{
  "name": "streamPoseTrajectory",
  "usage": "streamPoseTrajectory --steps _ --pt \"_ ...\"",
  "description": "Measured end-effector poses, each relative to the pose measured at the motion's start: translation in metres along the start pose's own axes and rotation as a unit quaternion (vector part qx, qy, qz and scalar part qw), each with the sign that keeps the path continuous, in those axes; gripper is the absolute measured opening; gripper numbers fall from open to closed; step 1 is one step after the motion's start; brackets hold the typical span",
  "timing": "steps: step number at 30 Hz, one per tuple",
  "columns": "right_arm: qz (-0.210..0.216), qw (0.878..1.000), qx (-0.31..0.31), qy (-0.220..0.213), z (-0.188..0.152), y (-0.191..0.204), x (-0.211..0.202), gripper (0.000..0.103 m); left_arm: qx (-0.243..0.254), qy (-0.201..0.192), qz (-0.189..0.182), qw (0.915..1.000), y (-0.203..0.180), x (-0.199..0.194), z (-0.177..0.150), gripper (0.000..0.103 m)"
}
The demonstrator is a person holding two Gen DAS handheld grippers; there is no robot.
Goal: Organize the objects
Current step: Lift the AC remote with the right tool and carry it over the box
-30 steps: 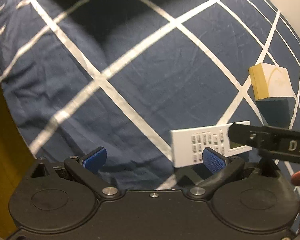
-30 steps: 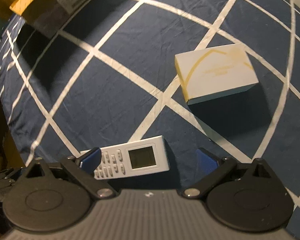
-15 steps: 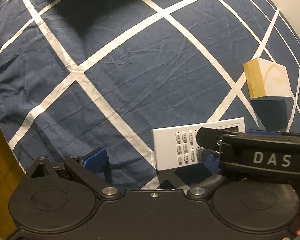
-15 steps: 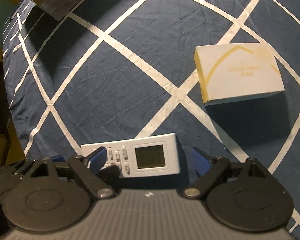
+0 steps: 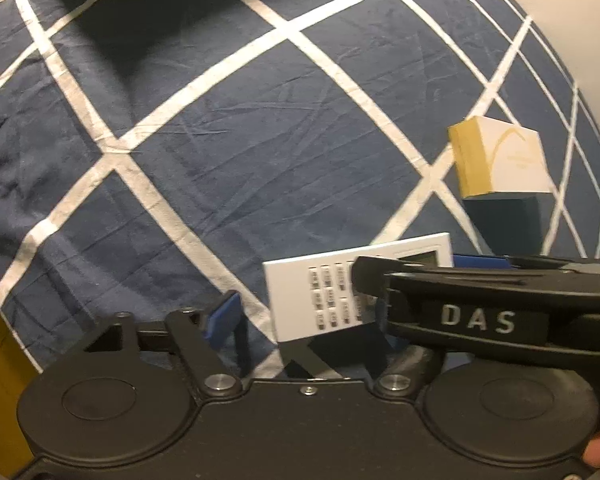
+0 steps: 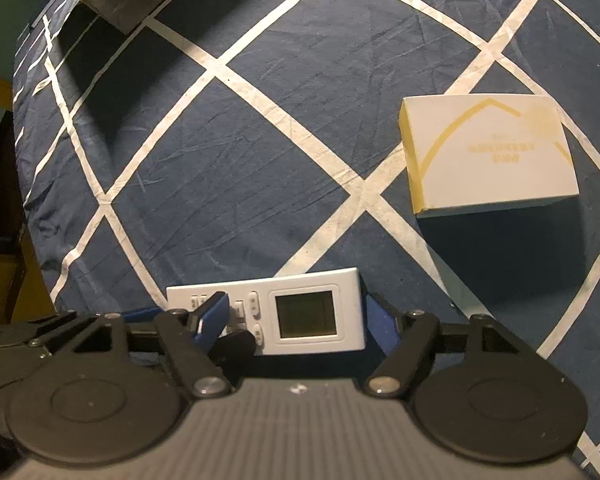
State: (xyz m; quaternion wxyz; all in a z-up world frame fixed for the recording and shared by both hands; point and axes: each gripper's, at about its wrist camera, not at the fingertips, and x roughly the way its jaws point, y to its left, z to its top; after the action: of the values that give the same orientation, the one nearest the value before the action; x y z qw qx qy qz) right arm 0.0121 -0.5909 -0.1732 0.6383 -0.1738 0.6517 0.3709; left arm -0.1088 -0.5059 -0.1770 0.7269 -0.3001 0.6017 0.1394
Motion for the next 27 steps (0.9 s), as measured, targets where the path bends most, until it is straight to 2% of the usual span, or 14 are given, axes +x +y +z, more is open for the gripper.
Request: streamPoseTrajectory --steps 3,12,13,27 --pt "-0.002 1.0 0.001 0.0 0.0 0.001 -0.001 0.073 0.003 0.001 -0.006 1.0 -0.003 -0.001 0.001 0.058" --pt "0.003 1.0 0.02 -0.014 -0.004 0.002 -0.008 0.069 0.025 -0.001 0.008 0.9997 -0.006 -0.012 0.004 0.058" --pt "0.003 1.0 0.022 -0.017 -0.004 0.003 -0.01 0.069 -0.015 -0.013 0.019 0.9996 -0.006 -0.015 0.004 0.058" --pt "0.011 0.995 0.065 -0.07 0.002 0.033 -0.041 0.069 0.034 -0.04 0.031 0.9981 0.004 -0.059 0.025 0.058"
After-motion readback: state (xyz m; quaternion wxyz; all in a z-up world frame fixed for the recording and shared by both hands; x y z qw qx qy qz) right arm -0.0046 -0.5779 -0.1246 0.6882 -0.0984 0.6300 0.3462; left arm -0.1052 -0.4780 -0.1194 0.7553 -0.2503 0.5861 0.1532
